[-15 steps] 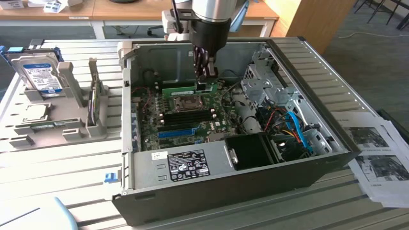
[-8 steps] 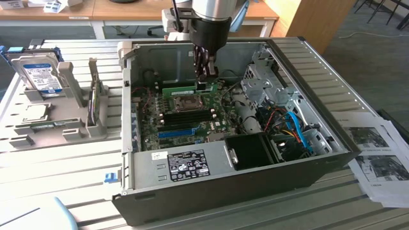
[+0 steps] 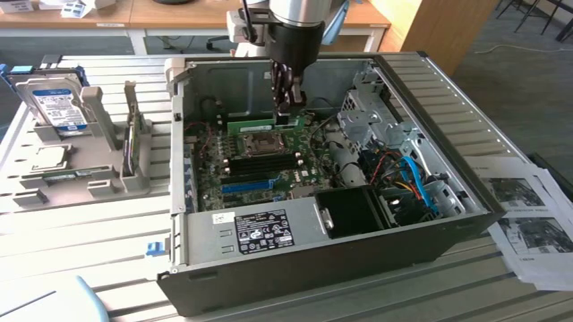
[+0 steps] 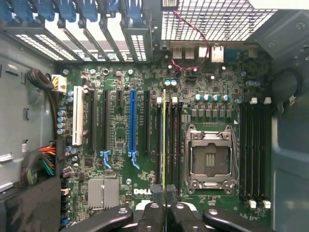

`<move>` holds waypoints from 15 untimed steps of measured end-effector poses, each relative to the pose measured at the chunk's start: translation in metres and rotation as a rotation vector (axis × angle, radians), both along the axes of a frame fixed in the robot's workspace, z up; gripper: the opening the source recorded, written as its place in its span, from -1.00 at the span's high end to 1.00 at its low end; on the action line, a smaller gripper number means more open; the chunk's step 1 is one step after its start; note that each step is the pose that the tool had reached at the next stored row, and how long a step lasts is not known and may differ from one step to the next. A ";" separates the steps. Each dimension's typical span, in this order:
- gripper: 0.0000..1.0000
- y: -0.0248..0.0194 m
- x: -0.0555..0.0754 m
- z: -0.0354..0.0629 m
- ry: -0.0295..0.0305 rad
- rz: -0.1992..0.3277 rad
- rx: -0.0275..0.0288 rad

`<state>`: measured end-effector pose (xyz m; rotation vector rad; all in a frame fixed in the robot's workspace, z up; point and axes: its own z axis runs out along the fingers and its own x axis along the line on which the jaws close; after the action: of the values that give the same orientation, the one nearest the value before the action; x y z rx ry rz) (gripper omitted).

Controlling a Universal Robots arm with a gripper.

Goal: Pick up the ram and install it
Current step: 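Pick up the ram and move it above insertion slot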

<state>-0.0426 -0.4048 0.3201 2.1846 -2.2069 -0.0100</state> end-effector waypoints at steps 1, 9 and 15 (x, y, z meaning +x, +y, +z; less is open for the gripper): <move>0.78 0.0000 0.000 0.0013 -0.0001 0.000 -0.0001; 0.78 0.0000 0.000 0.0135 -0.0001 0.000 -0.0027; 0.78 0.0000 0.000 0.0167 -0.0001 0.000 -0.0038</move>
<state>-0.0425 -0.4048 0.3368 2.1827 -2.2051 -0.0057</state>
